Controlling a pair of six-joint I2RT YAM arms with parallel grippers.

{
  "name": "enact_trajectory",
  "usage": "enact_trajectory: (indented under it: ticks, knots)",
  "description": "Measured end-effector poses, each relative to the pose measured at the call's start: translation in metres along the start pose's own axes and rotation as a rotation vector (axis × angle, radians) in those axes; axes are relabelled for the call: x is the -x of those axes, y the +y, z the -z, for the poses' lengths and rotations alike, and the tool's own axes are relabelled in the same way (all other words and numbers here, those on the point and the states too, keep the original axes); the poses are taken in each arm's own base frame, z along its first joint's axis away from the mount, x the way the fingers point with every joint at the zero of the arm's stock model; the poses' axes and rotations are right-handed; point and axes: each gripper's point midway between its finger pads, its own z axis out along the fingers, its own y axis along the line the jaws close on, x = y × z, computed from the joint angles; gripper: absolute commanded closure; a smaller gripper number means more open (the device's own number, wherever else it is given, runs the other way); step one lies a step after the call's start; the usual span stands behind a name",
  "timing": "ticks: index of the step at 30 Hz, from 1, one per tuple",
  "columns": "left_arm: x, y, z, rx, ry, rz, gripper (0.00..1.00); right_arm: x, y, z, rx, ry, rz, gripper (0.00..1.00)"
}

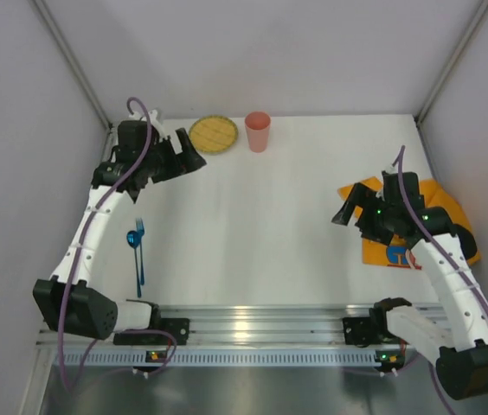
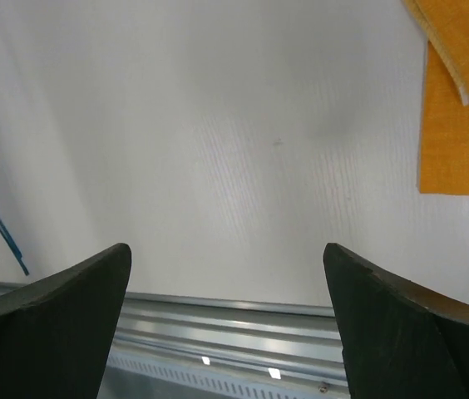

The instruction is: Set the dinner table for one person

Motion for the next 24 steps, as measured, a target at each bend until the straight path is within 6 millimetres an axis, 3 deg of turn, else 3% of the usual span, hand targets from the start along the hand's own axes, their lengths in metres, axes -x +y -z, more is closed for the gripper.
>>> enact_trajectory:
  ticks: [3, 5, 8, 10, 12, 15, 20, 23, 24]
  knots:
    - [0.001, -0.025, 0.010, -0.016, -0.019, -0.037, 0.02, 0.006, -0.007, 0.003, -0.040, -0.048, -0.021, 0.00]
    - [0.000, -0.031, 0.018, -0.050, -0.044, -0.004, 0.05, 0.010, -0.013, 0.004, -0.073, -0.079, -0.031, 0.00]
    - [-0.014, -0.016, 0.012, -0.040, -0.012, 0.094, 0.02, 0.008, -0.027, -0.003, -0.133, -0.082, -0.044, 0.00]
    - [-0.031, -0.006, -0.007, 0.006, 0.050, 0.126, 0.02, 0.003, -0.043, -0.014, -0.204, -0.046, -0.059, 0.00]
    - [-0.055, -0.006, -0.023, 0.026, 0.132, 0.123, 0.03, 0.001, -0.061, -0.026, -0.281, -0.003, -0.084, 0.00]
    - [-0.084, -0.010, -0.033, 0.035, 0.229, 0.111, 0.07, -0.004, -0.095, -0.046, -0.422, 0.084, -0.133, 0.00]
    - [-0.093, -0.009, -0.031, 0.035, 0.249, 0.115, 0.08, -0.015, -0.132, -0.067, -0.574, 0.183, -0.144, 0.01]
    - [-0.098, -0.006, -0.029, 0.040, 0.257, 0.118, 0.09, -0.028, -0.143, -0.078, -0.602, 0.238, -0.153, 0.16]
    - [-0.098, -0.006, -0.029, 0.041, 0.257, 0.117, 0.09, -0.033, -0.146, -0.084, -0.607, 0.258, -0.161, 0.27]
